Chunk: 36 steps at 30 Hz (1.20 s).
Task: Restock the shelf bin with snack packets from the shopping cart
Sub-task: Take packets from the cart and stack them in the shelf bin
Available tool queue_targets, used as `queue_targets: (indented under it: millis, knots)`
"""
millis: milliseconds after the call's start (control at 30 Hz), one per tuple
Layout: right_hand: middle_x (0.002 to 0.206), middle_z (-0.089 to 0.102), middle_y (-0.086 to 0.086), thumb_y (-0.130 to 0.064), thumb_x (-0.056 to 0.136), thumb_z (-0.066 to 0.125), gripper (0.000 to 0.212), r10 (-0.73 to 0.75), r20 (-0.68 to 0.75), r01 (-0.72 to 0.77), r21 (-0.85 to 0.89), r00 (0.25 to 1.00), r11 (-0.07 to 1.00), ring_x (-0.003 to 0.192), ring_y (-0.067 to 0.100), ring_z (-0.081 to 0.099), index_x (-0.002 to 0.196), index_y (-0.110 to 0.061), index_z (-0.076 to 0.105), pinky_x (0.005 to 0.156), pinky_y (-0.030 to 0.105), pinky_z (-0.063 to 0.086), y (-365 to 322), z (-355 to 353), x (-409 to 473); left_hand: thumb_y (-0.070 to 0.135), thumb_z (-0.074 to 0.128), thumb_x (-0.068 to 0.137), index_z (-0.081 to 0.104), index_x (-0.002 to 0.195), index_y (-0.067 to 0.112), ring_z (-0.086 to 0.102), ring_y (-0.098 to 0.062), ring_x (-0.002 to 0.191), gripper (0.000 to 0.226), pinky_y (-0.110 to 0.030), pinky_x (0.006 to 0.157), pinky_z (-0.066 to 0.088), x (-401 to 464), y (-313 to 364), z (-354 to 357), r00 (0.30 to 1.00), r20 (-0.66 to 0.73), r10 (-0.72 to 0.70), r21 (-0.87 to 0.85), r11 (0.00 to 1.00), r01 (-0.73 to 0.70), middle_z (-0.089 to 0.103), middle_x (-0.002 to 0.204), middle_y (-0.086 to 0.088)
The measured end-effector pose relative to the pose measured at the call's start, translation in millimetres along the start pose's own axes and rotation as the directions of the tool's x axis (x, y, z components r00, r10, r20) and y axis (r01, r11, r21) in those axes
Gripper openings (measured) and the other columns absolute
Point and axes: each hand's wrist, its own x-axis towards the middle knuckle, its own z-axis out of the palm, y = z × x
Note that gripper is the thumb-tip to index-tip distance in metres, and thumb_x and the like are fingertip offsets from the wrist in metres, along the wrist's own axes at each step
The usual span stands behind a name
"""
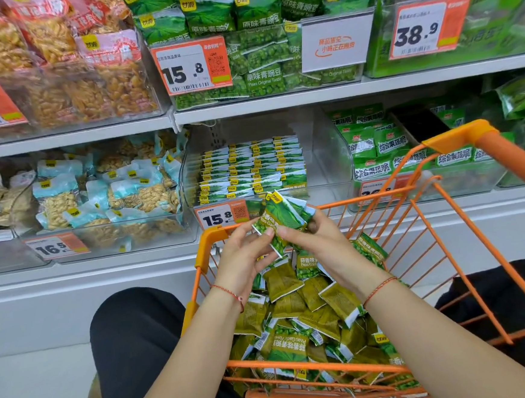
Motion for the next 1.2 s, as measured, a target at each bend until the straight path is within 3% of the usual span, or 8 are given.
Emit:
queue_targets:
  millis: [167, 267, 433, 633, 767, 933, 1000, 1200]
  knots:
    - [0.105, 0.069, -0.007, -0.021, 0.076, 0.078, 0.042, -0.01, -0.083, 0.006, -0.042, 0.997, 0.999, 0.096, 0.004, 0.065, 0.111, -0.024, 0.056, 0.081, 0.019, 0.051, 4.2, -3.6, 2.9, 0.002, 0.069, 0.079, 0.063, 0.105, 0.035, 0.058, -0.017, 0.11, 0.042, -0.032, 0.091, 0.051, 1.5, 1.1, -0.9, 0.995, 0.018, 0.096, 0.223, 0.97, -0.098, 0.06, 0.119, 0.002]
    - [0.103, 0.07, -0.006, -0.022, 0.076, 0.079, 0.042, 0.004, -0.058, -0.009, -0.078, 0.998, 0.997, 0.096, 0.007, 0.066, 0.112, -0.022, 0.057, 0.076, 0.017, 0.05, 4.1, -3.6, 2.8, 0.007, 0.066, 0.083, 0.059, 0.121, 0.028, 0.049, -0.013, 0.124, 0.044, -0.027, 0.095, 0.045, -1.0, 2.9, 2.2, 0.992, 0.043, 0.123, 0.226, 0.966, -0.129, 0.056, 0.128, 0.008]
    - [0.101, 0.07, -0.006, -0.022, 0.074, 0.08, 0.044, 0.014, -0.046, -0.019, -0.106, 0.999, 0.994, 0.092, 0.005, 0.065, 0.112, -0.018, 0.057, 0.075, 0.015, 0.049, 5.8, -1.6, 3.2, 0.022, 0.06, 0.09, 0.051, 0.135, 0.014, 0.048, -0.009, 0.121, 0.046, -0.031, 0.105, 0.04, -2.8, 0.8, 4.5, 0.985, 0.006, 0.174, 0.318, 0.933, -0.167, 0.053, 0.123, 0.011]
    - [0.104, 0.07, -0.006, -0.034, 0.068, 0.083, 0.052, 0.014, -0.079, -0.024, -0.131, 0.997, 0.991, 0.101, 0.012, 0.065, 0.112, -0.021, 0.058, 0.089, 0.031, 0.05, 8.4, -3.0, 4.7, 0.019, 0.059, 0.092, 0.057, 0.127, 0.014, 0.058, -0.006, 0.101, 0.036, -0.025, 0.088, 0.047, -0.7, 1.6, 4.2, 0.992, -0.037, 0.12, 0.297, 0.949, -0.103, 0.062, 0.11, 0.013]
    - [0.102, 0.063, -0.011, -0.035, 0.074, 0.078, 0.049, -0.021, -0.119, -0.001, -0.183, 0.993, 0.983, 0.092, 0.0, 0.055, 0.114, -0.019, 0.055, 0.069, 0.016, 0.042, 2.2, -2.0, 1.0, 0.02, 0.058, 0.092, 0.064, 0.119, 0.017, 0.058, -0.004, 0.097, 0.027, -0.019, 0.078, 0.047, -0.6, 0.3, 5.2, 0.99, -0.03, 0.137, 0.338, 0.934, -0.119, 0.065, 0.108, 0.008]
    - [0.096, 0.065, -0.01, -0.024, 0.077, 0.077, 0.04, -0.06, -0.101, 0.04, -0.19, 0.993, 0.981, 0.076, -0.014, 0.057, 0.11, -0.017, 0.056, 0.061, 0.005, 0.042, -0.4, -2.0, -0.8, 0.023, 0.055, 0.094, 0.063, 0.12, 0.003, 0.06, -0.02, 0.1, 0.034, -0.011, 0.068, 0.045, -0.2, -3.7, 4.8, 0.984, -0.03, 0.176, 0.424, 0.893, -0.147, 0.062, 0.121, -0.016]
    - [0.094, 0.065, -0.008, -0.018, 0.078, 0.077, 0.037, -0.083, -0.095, 0.064, -0.186, 0.992, 0.98, 0.068, -0.019, 0.056, 0.108, -0.014, 0.055, 0.057, 0.001, 0.04, -2.2, -2.3, -1.8, 0.022, 0.054, 0.094, 0.064, 0.116, 0.002, 0.058, -0.022, 0.108, 0.031, -0.015, 0.079, 0.045, 0.1, -3.5, 4.1, 0.986, -0.007, 0.166, 0.412, 0.899, -0.149, 0.059, 0.125, -0.019]
    - [0.096, 0.068, -0.008, -0.019, 0.073, 0.08, 0.038, -0.148, -0.088, 0.123, -0.238, 0.985, 0.963, 0.078, -0.01, 0.062, 0.102, -0.019, 0.056, 0.063, 0.004, 0.043, -7.0, -2.4, -2.8, 0.018, 0.052, 0.095, 0.045, 0.138, 0.011, 0.04, -0.014, 0.132, 0.044, -0.031, 0.107, 0.036, -6.6, 4.7, 10.0, 0.992, 0.001, 0.123, 0.296, 0.948, -0.118, 0.045, 0.137, 0.005]
